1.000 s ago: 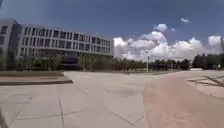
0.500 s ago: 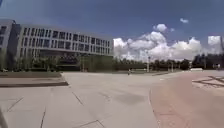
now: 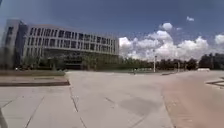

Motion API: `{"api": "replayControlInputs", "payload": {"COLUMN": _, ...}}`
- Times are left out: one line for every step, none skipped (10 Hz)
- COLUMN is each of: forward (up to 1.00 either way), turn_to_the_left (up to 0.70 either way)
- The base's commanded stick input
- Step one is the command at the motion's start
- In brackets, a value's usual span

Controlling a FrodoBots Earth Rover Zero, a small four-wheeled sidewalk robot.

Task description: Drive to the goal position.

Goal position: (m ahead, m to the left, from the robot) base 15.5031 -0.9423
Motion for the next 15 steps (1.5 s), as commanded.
{"api": "replayControlInputs", "payload": {"forward": 1.0, "turn_to_the_left": 0.0}}
{"api": "replayControlInputs", "payload": {"forward": 1.0, "turn_to_the_left": 0.0}}
{"api": "replayControlInputs", "payload": {"forward": 1.0, "turn_to_the_left": 0.0}}
{"api": "replayControlInputs", "payload": {"forward": 1.0, "turn_to_the_left": 0.0}}
{"api": "replayControlInputs", "payload": {"forward": 1.0, "turn_to_the_left": 0.0}}
{"api": "replayControlInputs", "payload": {"forward": 1.0, "turn_to_the_left": 0.0}}
{"api": "replayControlInputs", "payload": {"forward": 1.0, "turn_to_the_left": 0.0}}
{"api": "replayControlInputs", "payload": {"forward": 1.0, "turn_to_the_left": 0.0}}
{"api": "replayControlInputs", "payload": {"forward": 1.0, "turn_to_the_left": 0.0}}
{"api": "replayControlInputs", "payload": {"forward": 1.0, "turn_to_the_left": 0.0}}
{"api": "replayControlInputs", "payload": {"forward": 1.0, "turn_to_the_left": 0.0}}
{"api": "replayControlInputs", "payload": {"forward": 1.0, "turn_to_the_left": 0.0}}
{"api": "replayControlInputs", "payload": {"forward": 1.0, "turn_to_the_left": 0.1}}
{"api": "replayControlInputs", "payload": {"forward": 1.0, "turn_to_the_left": 0.27}}
{"api": "replayControlInputs", "payload": {"forward": 1.0, "turn_to_the_left": 0.27}}
